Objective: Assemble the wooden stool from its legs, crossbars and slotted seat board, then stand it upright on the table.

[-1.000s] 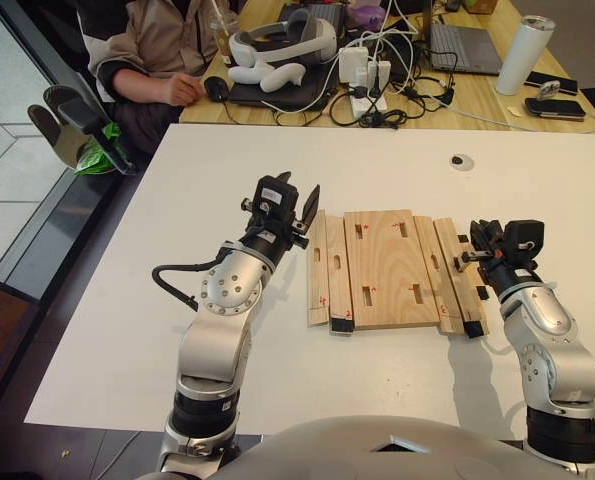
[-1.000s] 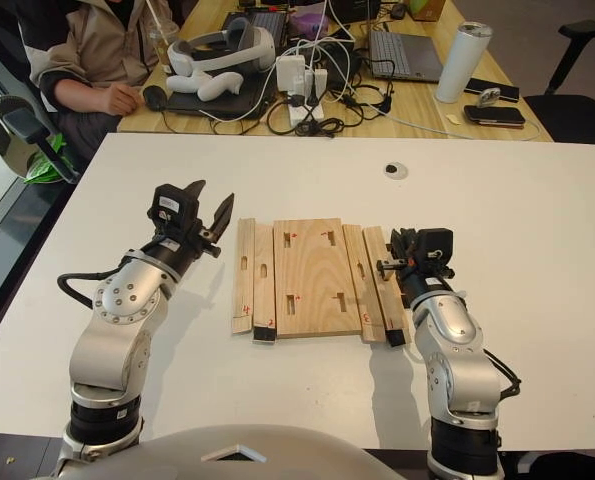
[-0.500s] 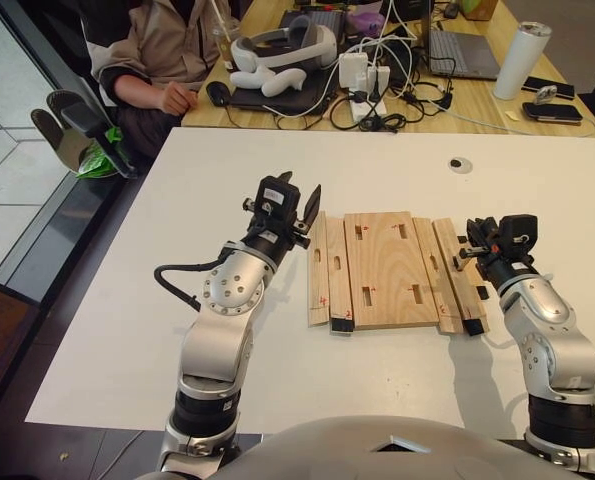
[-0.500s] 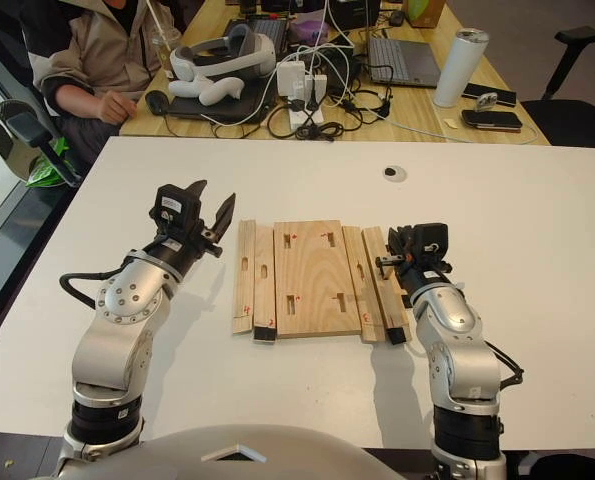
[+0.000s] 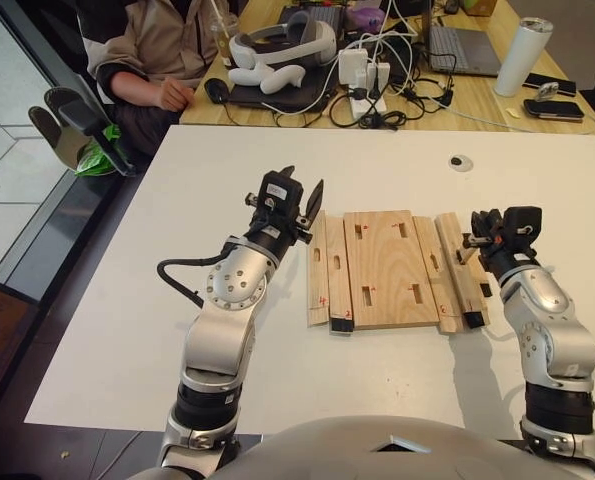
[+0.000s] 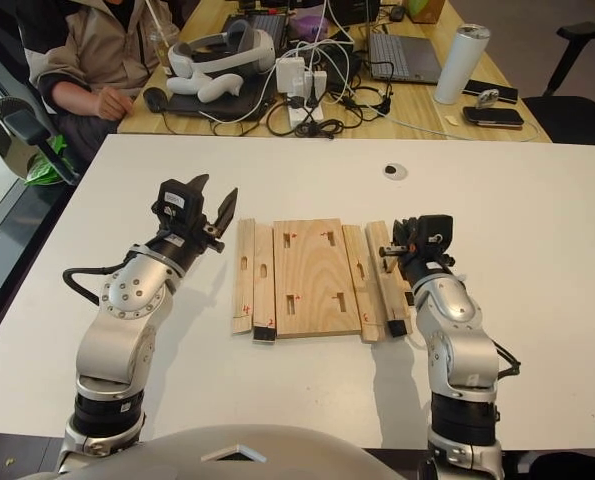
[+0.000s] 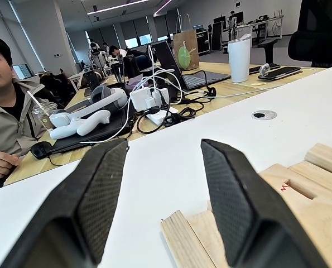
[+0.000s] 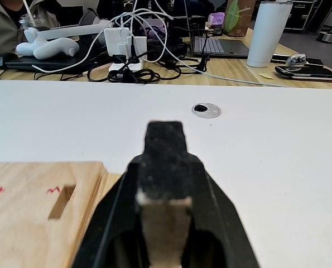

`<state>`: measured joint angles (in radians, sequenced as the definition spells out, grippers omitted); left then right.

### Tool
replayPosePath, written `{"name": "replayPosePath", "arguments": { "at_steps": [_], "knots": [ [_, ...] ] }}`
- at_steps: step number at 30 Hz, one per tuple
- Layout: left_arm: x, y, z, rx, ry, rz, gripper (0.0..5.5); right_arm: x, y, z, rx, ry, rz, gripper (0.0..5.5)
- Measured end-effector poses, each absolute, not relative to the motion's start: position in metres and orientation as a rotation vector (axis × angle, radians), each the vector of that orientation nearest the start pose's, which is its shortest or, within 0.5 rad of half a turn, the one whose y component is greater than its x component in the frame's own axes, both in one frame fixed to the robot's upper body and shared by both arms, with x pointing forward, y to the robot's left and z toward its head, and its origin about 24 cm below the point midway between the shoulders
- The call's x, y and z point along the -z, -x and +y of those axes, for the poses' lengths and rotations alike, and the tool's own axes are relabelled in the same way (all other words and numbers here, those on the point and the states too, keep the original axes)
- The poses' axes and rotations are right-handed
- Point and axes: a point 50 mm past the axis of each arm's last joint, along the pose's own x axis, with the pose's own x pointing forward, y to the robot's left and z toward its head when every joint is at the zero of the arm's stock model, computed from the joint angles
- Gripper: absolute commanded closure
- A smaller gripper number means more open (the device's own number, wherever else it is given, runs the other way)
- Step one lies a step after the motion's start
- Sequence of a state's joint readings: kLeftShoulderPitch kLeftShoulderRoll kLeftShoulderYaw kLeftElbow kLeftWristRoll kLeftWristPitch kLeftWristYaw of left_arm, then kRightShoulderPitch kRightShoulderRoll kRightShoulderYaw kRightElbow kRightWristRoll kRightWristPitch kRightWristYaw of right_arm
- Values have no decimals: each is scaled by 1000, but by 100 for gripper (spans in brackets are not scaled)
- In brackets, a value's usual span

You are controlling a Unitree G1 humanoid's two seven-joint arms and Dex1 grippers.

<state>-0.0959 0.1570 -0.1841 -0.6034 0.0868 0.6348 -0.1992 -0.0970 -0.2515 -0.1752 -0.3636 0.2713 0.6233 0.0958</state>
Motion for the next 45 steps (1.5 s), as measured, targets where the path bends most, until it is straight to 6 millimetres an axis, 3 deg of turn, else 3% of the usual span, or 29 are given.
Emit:
{"name": "replayPosePath", "arguments": {
  "at_steps": [2, 7, 10, 15, 17, 19, 21, 22, 23, 24, 25, 28, 37, 45],
  "knots": [
    [-135, -241, 115, 343, -242, -36, 307, -138, -273, -198, -75, -31, 27, 513],
    [-136, -242, 115, 342, -242, -43, 307, -193, -287, -190, -99, -64, -116, 513],
    [-136, -242, 115, 341, -243, -43, 307, -212, -290, -189, -102, -71, -159, 513],
    [-136, -242, 115, 340, -243, -43, 307, -261, -293, -184, -121, -48, -307, 513],
    [-136, -242, 115, 340, -243, -43, 307, -267, -293, -185, -119, -39, -324, 513],
    [-137, -242, 115, 340, -242, -44, 307, -262, -295, -188, -113, -37, -305, 513],
    [-137, -242, 115, 338, -241, -45, 307, -237, -297, -196, -96, -44, -242, 513],
    [-137, -242, 115, 336, -241, -45, 307, -205, -297, -203, -76, -46, -129, 513],
    [-137, -242, 115, 334, -241, -46, 307, -161, -292, -213, -46, -47, 41, 513],
    [-137, -242, 115, 333, -240, -46, 307, -119, -282, -223, -26, -63, 212, 513],
    [-137, -242, 115, 332, -240, -46, 307, -90, -268, -230, -19, -83, 314, 513],
    [-138, -241, 115, 332, -239, -50, 307, -81, -255, -241, -79, -62, 354, 513],
    [-136, -240, 113, 332, -231, -43, 307, -79, -254, -242, -125, -32, 322, 513],
    [-136, -241, 113, 313, -221, -47, 307, -86, -256, -215, -211, -105, 288, 513]
  ]
}}
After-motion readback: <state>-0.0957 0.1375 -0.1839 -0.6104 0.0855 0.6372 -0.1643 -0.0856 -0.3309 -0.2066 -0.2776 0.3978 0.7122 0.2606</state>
